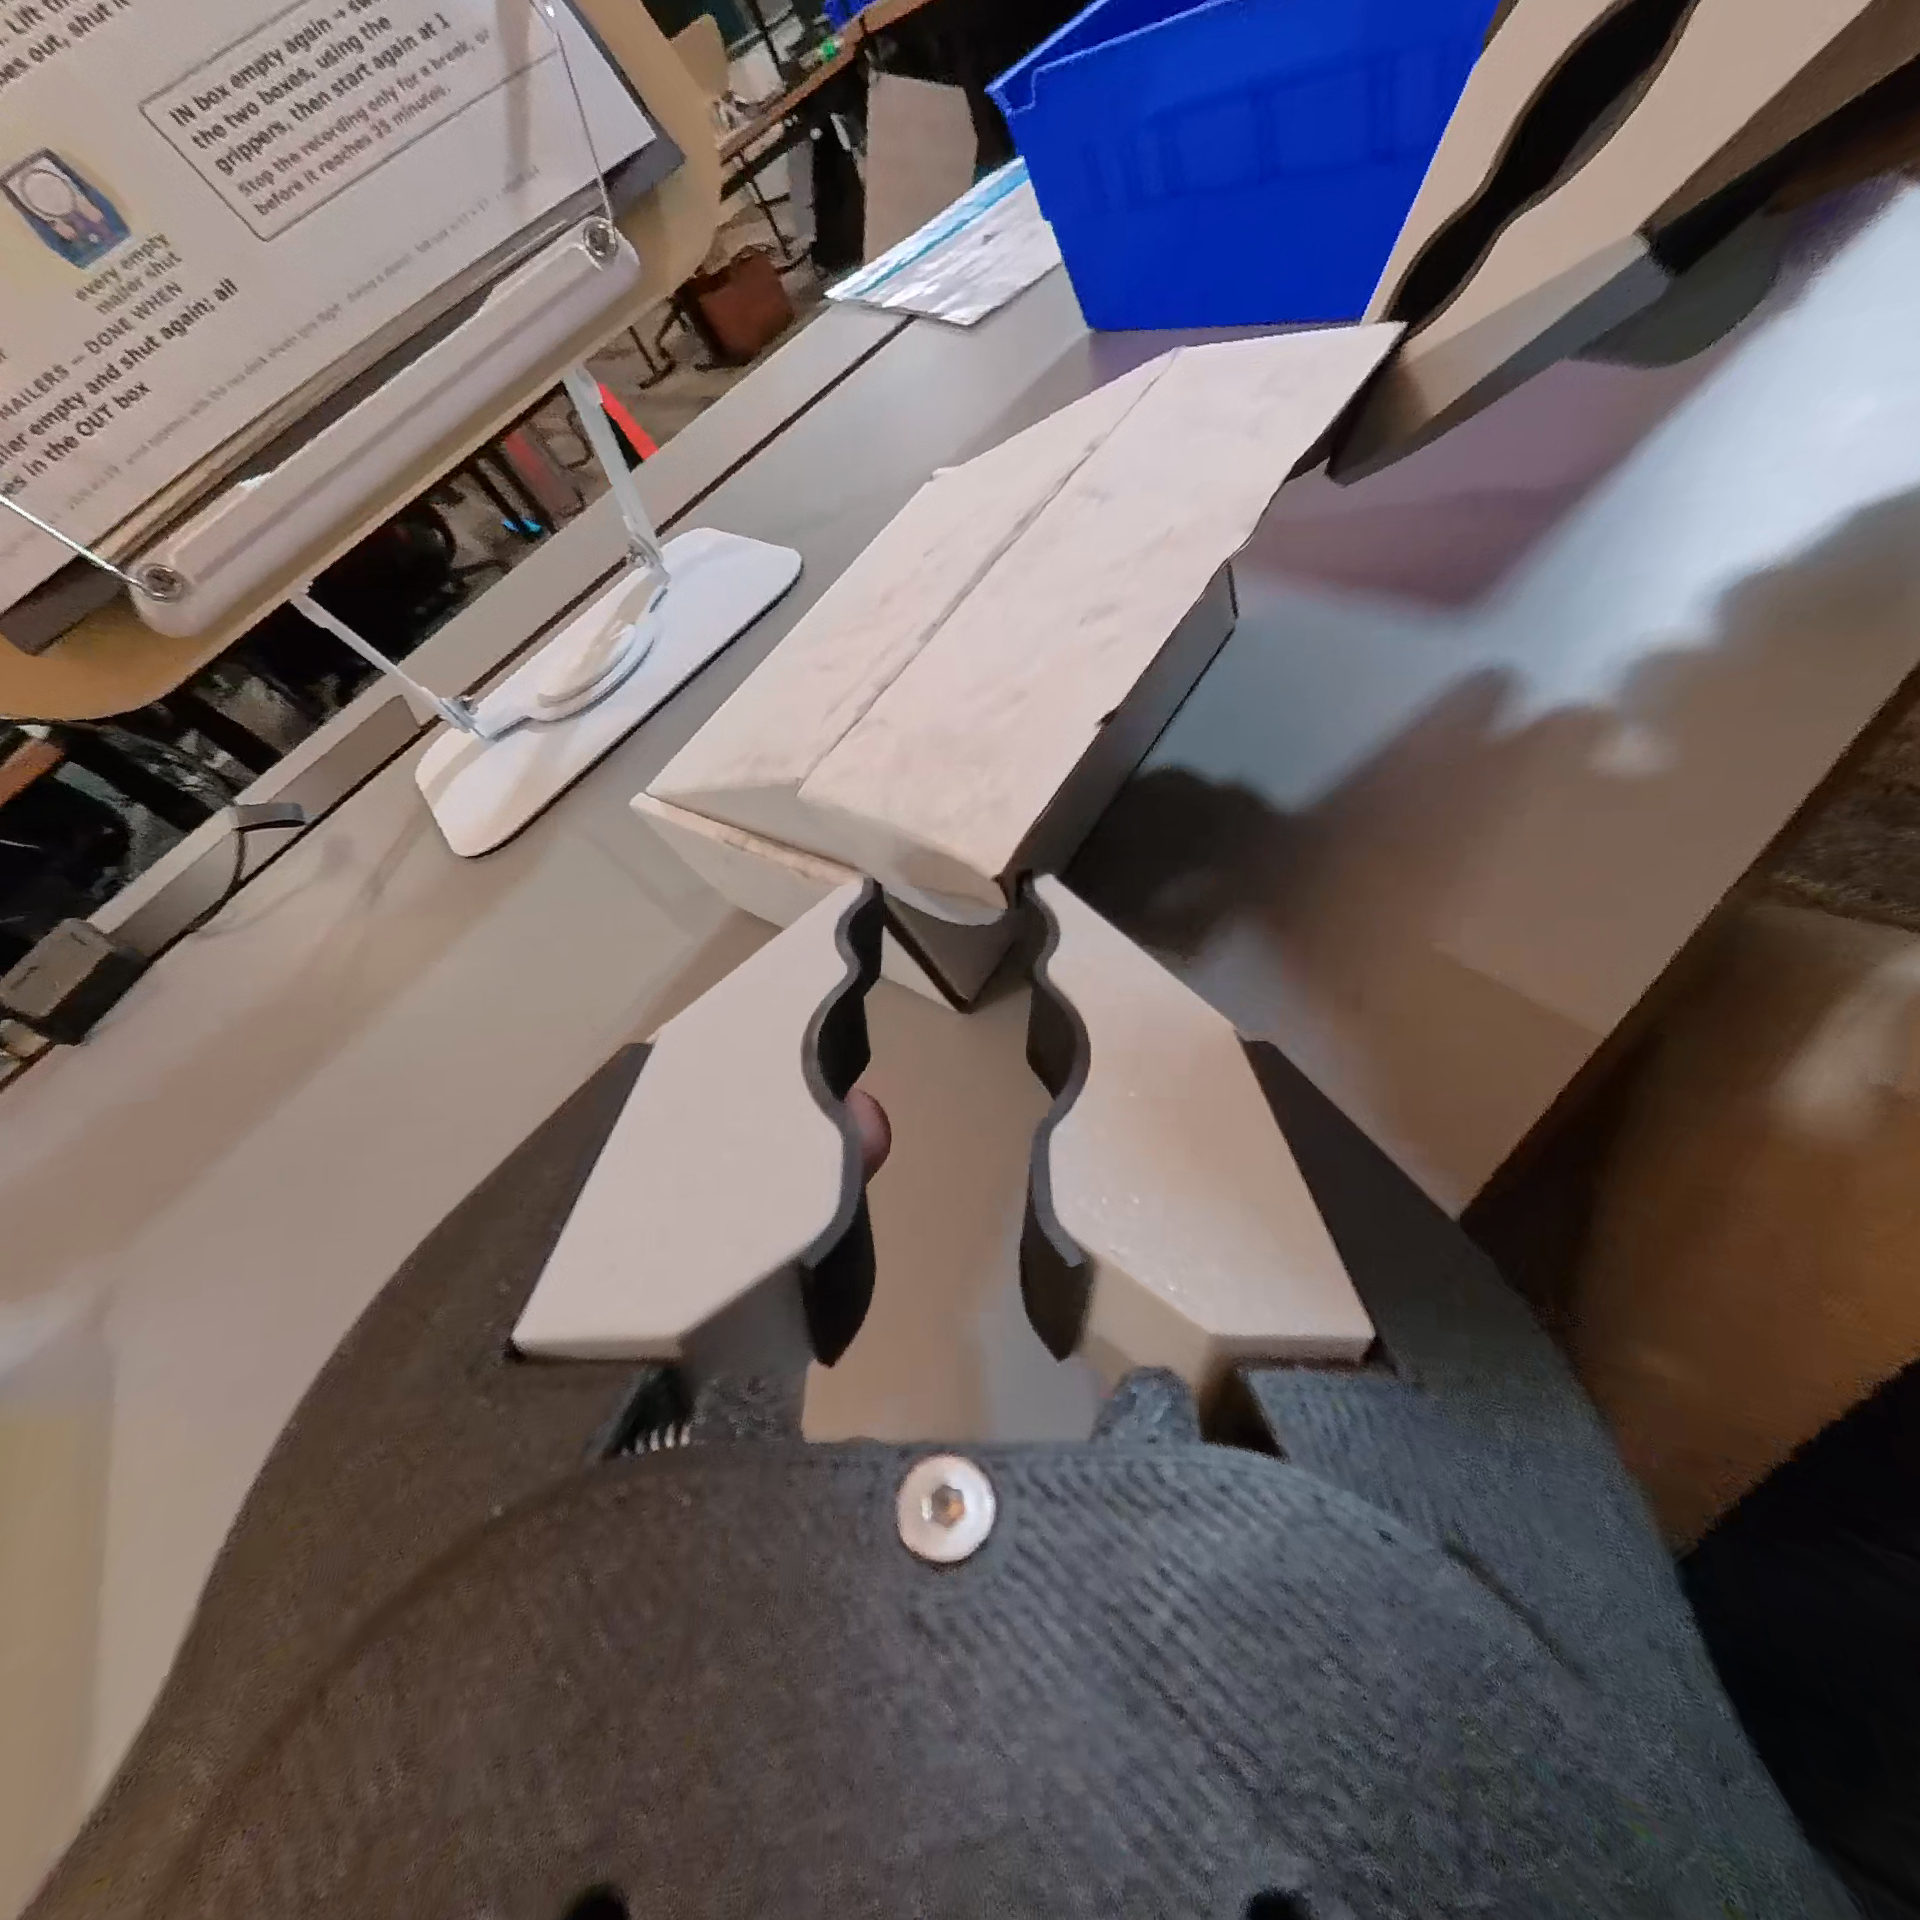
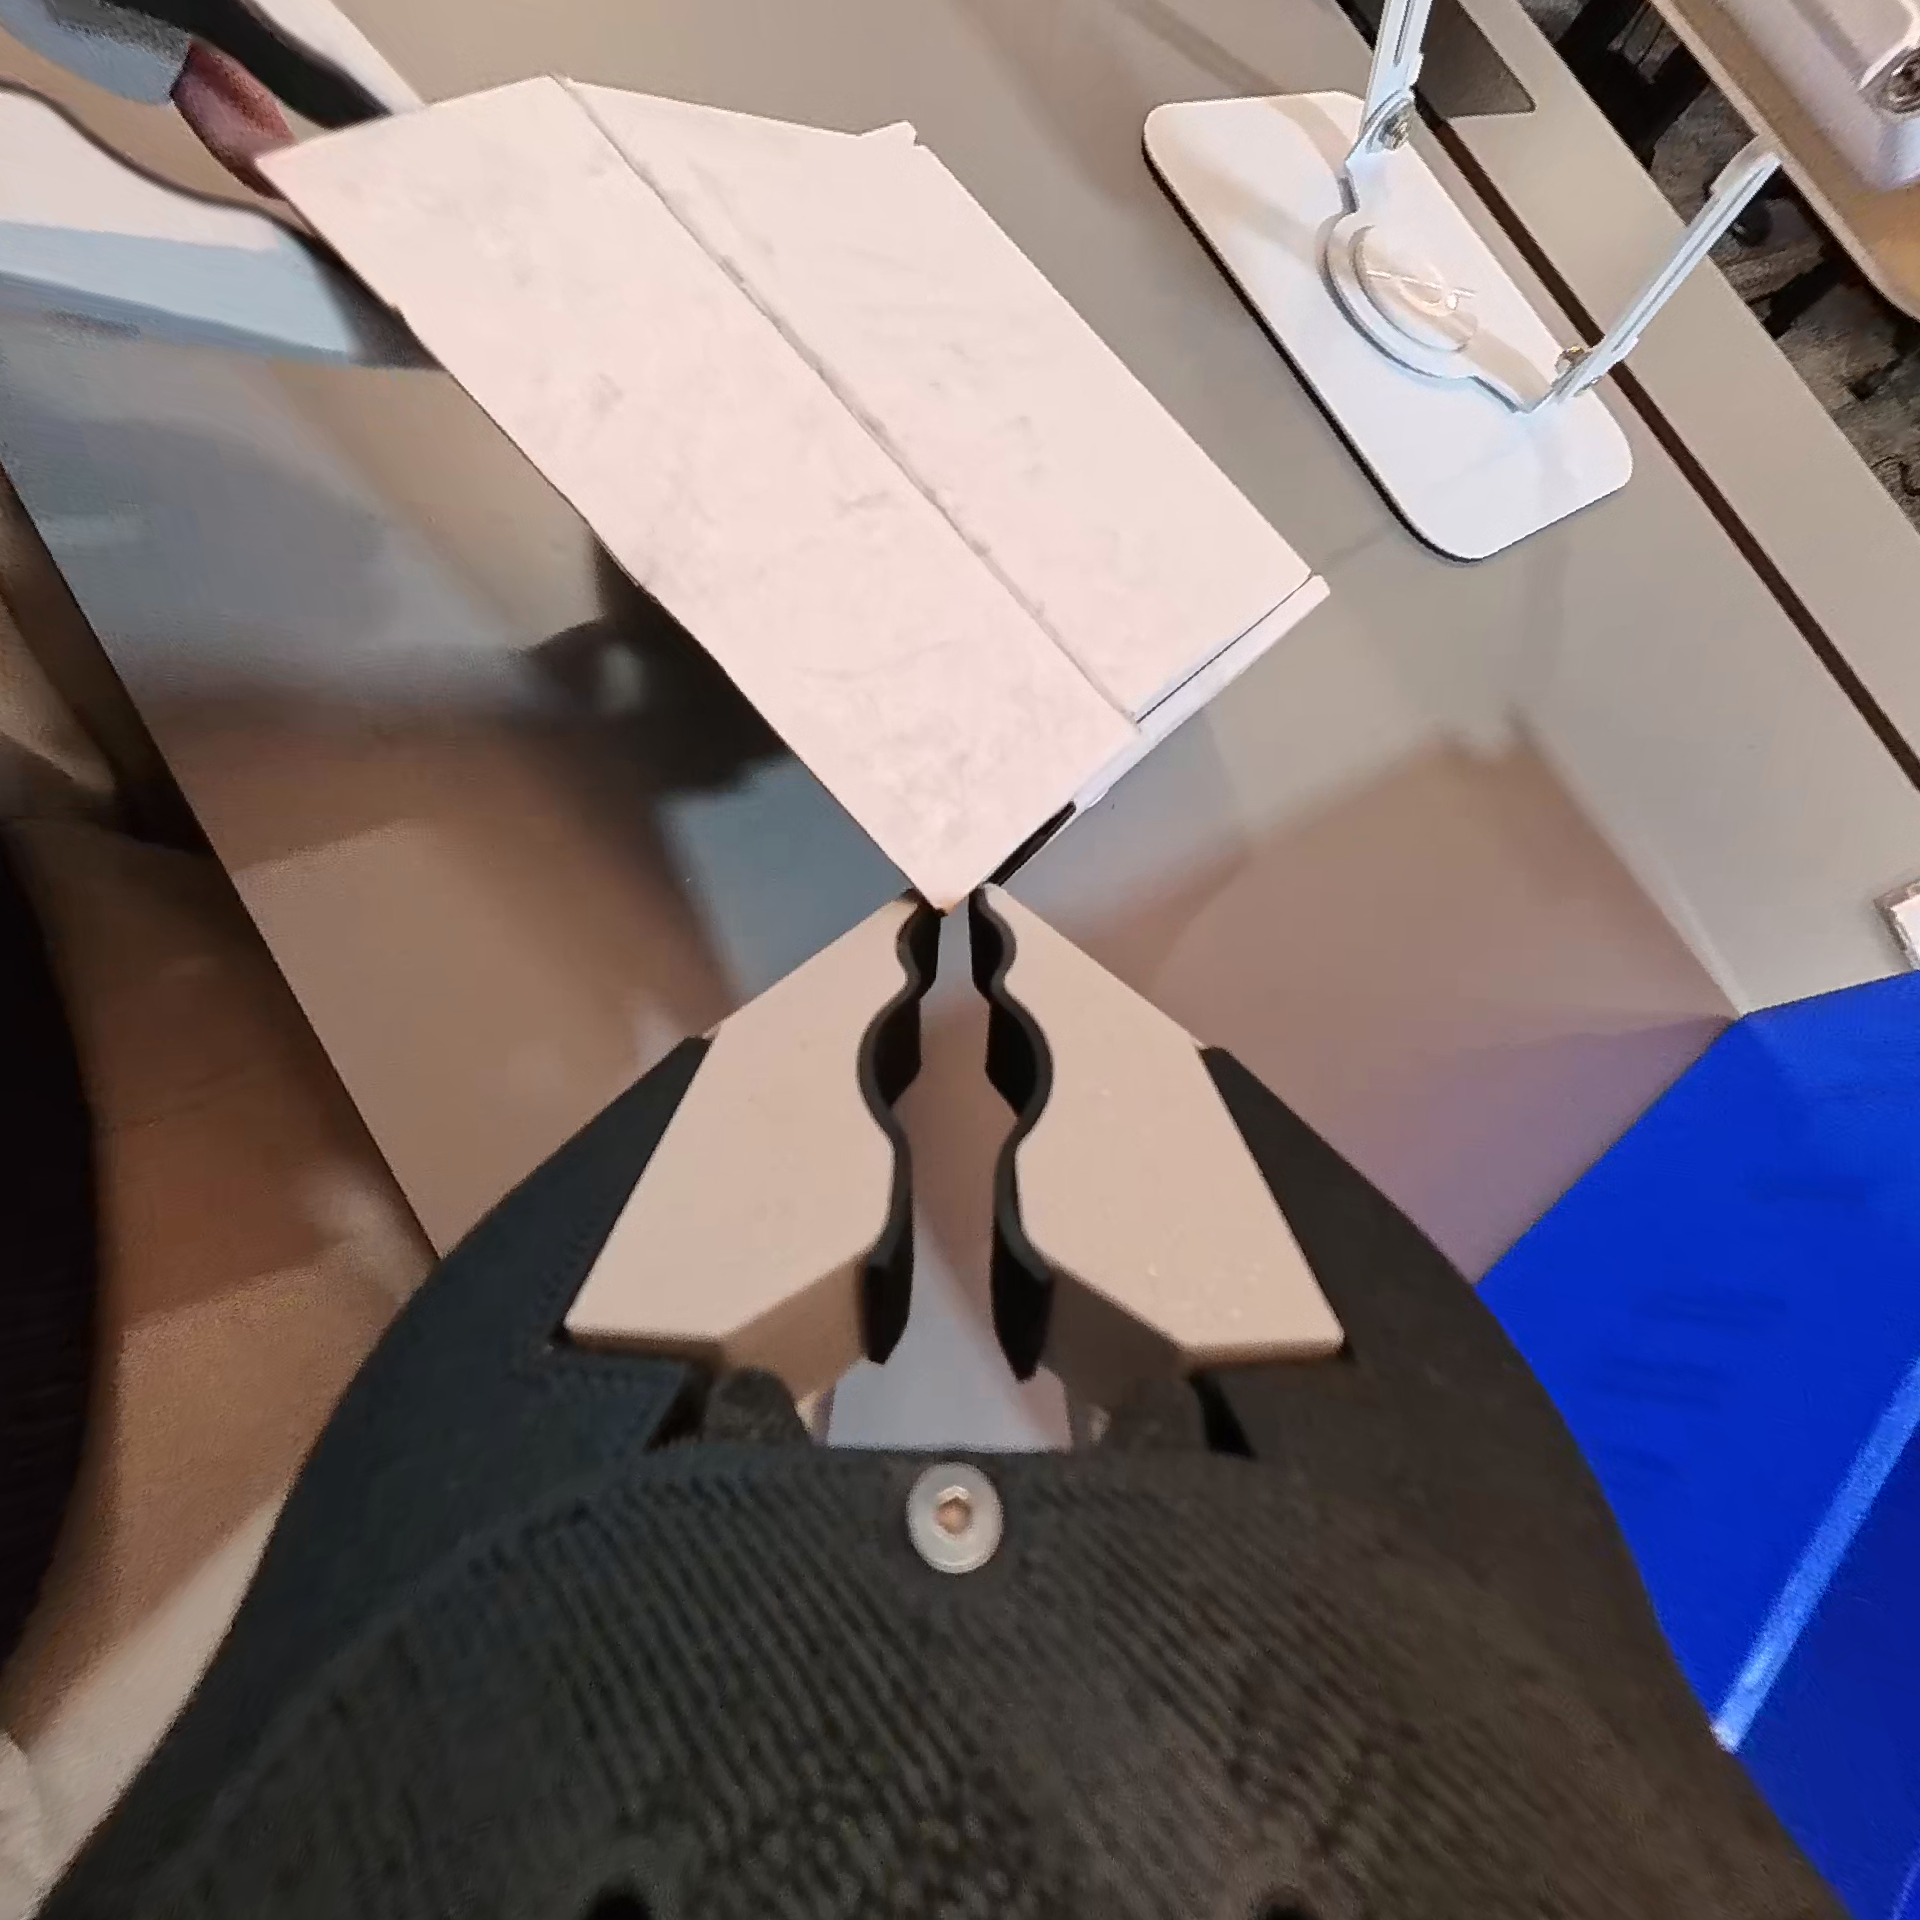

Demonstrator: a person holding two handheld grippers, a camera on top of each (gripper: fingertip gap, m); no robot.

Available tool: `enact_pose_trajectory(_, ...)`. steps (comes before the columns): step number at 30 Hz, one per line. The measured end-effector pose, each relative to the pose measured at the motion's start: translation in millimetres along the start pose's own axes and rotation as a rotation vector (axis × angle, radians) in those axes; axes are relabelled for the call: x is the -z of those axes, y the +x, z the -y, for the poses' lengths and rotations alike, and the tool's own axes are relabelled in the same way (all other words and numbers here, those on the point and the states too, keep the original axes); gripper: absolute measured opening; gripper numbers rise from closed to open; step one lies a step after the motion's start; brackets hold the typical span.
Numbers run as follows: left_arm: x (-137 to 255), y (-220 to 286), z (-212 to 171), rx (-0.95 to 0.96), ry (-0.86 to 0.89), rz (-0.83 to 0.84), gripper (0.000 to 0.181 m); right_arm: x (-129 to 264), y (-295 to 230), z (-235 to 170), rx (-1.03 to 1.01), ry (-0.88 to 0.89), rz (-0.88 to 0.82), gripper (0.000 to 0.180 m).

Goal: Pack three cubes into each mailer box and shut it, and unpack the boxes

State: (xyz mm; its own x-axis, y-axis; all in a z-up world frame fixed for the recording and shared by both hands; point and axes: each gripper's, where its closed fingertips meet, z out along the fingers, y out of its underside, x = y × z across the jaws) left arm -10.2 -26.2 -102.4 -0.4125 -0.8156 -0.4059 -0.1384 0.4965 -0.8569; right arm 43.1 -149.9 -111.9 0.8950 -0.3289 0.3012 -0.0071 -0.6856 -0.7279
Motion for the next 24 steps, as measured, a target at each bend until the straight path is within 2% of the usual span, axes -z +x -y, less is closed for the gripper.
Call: enact_pose_trajectory(24, -1.0, 1.5, -3.3, -0.045, -0.01, -0.011, 0.017, -2.3, -0.8, -1.4, 0.0, -0.009, -0.002, 0.004)
